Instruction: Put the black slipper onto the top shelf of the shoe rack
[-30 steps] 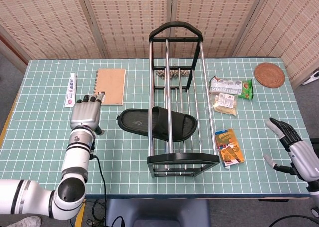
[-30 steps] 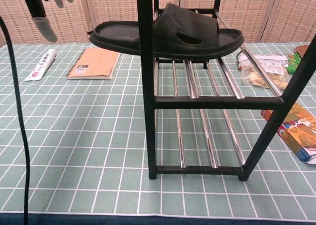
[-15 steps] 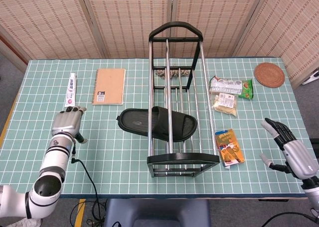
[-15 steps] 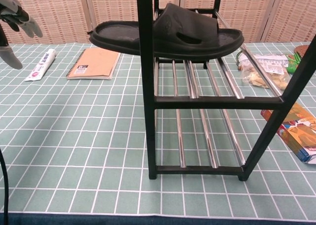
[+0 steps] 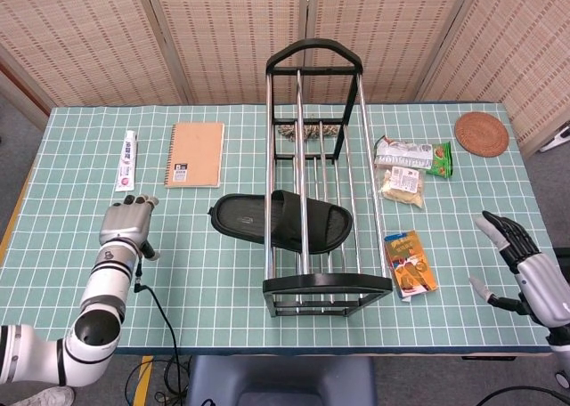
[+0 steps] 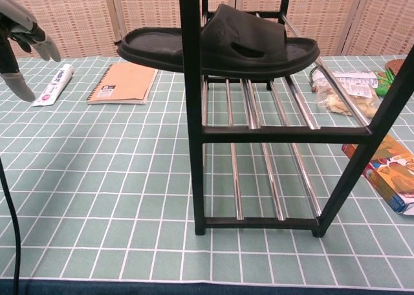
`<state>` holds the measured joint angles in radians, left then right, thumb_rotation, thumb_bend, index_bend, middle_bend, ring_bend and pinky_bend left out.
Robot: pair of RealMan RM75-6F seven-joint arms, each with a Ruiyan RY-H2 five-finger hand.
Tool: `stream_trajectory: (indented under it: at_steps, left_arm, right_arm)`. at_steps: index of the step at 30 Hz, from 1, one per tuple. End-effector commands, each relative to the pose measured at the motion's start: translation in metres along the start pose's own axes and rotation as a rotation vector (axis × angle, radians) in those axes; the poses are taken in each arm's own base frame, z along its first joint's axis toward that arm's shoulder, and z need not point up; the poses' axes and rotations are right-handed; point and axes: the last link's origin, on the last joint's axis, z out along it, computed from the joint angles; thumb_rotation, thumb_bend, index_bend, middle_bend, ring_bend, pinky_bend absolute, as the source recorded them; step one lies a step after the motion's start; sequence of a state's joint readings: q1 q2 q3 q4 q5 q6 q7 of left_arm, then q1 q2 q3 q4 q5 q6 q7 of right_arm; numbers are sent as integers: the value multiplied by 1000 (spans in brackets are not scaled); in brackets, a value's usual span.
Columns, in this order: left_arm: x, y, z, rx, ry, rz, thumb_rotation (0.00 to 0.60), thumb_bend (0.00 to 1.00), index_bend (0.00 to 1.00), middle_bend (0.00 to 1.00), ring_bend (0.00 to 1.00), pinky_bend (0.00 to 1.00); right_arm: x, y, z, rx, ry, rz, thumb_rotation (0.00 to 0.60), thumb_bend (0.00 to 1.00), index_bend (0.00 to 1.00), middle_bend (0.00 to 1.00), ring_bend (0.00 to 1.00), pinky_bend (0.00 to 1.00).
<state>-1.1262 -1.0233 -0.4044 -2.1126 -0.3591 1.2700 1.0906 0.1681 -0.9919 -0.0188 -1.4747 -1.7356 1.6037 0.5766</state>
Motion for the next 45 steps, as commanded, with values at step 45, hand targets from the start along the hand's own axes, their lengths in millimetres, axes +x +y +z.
stream_trajectory:
  at_steps: [45]
  left_arm:
    - [7,62,-6,-26,0,157,600,153,113,90,0,140]
  right_arm:
    - [3,0,-3,3,6,1,600,340,0,0,0,0]
